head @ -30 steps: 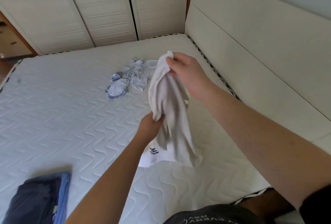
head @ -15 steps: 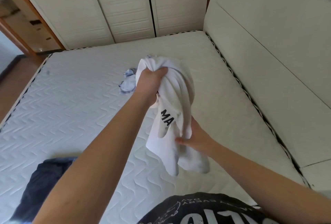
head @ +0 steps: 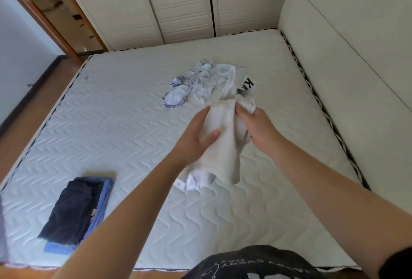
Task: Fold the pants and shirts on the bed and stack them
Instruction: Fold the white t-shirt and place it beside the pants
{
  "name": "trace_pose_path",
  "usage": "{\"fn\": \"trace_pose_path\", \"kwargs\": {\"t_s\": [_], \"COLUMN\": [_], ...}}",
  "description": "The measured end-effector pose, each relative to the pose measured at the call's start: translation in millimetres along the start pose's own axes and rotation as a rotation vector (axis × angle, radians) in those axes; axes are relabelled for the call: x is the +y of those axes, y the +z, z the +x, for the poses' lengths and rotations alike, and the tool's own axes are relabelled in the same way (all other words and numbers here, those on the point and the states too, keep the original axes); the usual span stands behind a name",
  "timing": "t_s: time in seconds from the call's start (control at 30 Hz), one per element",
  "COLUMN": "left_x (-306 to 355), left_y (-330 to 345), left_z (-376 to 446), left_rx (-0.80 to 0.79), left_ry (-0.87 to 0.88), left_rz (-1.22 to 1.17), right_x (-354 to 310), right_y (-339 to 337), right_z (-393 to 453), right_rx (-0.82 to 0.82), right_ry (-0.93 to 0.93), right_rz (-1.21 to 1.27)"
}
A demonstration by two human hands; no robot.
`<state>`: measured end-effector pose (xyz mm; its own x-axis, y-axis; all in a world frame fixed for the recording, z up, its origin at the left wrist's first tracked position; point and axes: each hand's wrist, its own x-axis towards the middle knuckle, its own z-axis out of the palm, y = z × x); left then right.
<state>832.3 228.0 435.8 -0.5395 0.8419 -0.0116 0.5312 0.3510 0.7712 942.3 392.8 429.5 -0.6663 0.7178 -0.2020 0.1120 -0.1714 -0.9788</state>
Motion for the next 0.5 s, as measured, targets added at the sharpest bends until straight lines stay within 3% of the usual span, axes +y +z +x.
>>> {"fn": "trace_pose_path", "kwargs": {"t_s": [0.17,0.3,0.4,0.5], "left_x": [-33,-48,-47,-40], "left_y": [32,47,57,64], "left_z": [-44,-61,-61,-54], "left_rx": [-0.025,-0.005,0.087,0.178], "left_ry": [0.120,0.242,0.224,0.171], "left_rz": [0.098,0.465,0.665,0.630], "right_x": [12,21,23,20], "right_y": [4,13,18,19], "right_z": [17,20,20,20], "right_rx": [-0.018,0.008,-0.017,-0.046], "right_ry": [0.105,0.210,0.287,0.345], "right_rz": [0.094,0.171,0.270,0.325]}}
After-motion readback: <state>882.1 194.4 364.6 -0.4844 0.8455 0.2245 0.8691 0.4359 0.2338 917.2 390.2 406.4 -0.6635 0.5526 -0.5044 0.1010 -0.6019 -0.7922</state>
